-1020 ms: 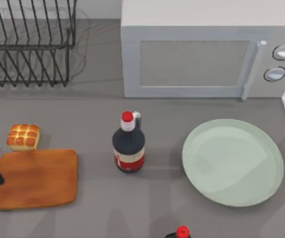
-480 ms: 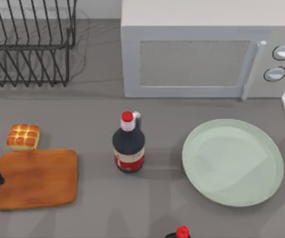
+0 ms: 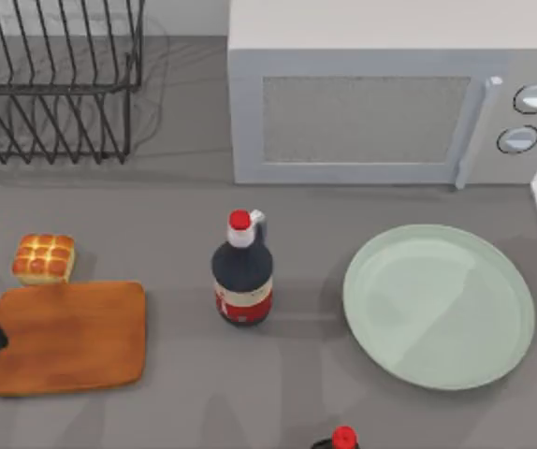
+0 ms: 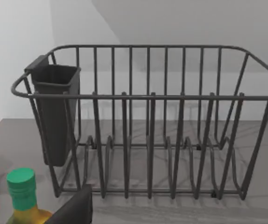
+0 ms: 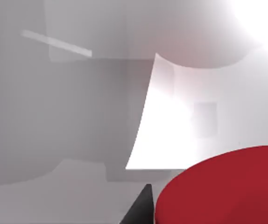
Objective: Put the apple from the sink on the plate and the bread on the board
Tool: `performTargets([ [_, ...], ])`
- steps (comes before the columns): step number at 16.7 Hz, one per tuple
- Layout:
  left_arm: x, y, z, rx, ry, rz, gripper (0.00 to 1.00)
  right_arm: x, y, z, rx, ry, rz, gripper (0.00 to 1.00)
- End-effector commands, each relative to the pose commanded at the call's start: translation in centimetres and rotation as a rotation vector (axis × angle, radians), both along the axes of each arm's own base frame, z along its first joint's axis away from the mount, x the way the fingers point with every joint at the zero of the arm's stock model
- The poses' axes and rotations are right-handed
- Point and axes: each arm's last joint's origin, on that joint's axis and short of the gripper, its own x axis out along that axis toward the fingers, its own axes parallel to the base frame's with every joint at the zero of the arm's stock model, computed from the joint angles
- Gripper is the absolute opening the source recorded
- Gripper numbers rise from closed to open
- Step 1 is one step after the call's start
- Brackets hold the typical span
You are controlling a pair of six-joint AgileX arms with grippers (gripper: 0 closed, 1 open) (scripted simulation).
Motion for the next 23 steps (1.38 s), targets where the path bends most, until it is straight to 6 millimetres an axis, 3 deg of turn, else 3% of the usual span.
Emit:
performTargets([
  [2,0.0,0.0,0.0,0.000,0.000,0.000,1.00,-0.1,0.1,1.9,-0.004,-0.011,0.000,0.00],
  [7,0.0,0.0,0.0,0.000,0.000,0.000,1.00,-0.1,0.1,2.2,-0.004,-0.012,-0.001,0.00],
  [10,0.0,0.0,0.0,0.000,0.000,0.000,1.00,0.1,1.4,3.9,-0.011,-0.033,-0.001,0.00],
  [14,0.0,0.0,0.0,0.000,0.000,0.000,1.00,-0.7,6.0,5.4,0.005,0.024,0.000,0.00],
  [23,0.0,0.0,0.0,0.000,0.000,0.000,1.00,-4.8,19.8,8.0,-0.030,0.190,0.003,0.00],
])
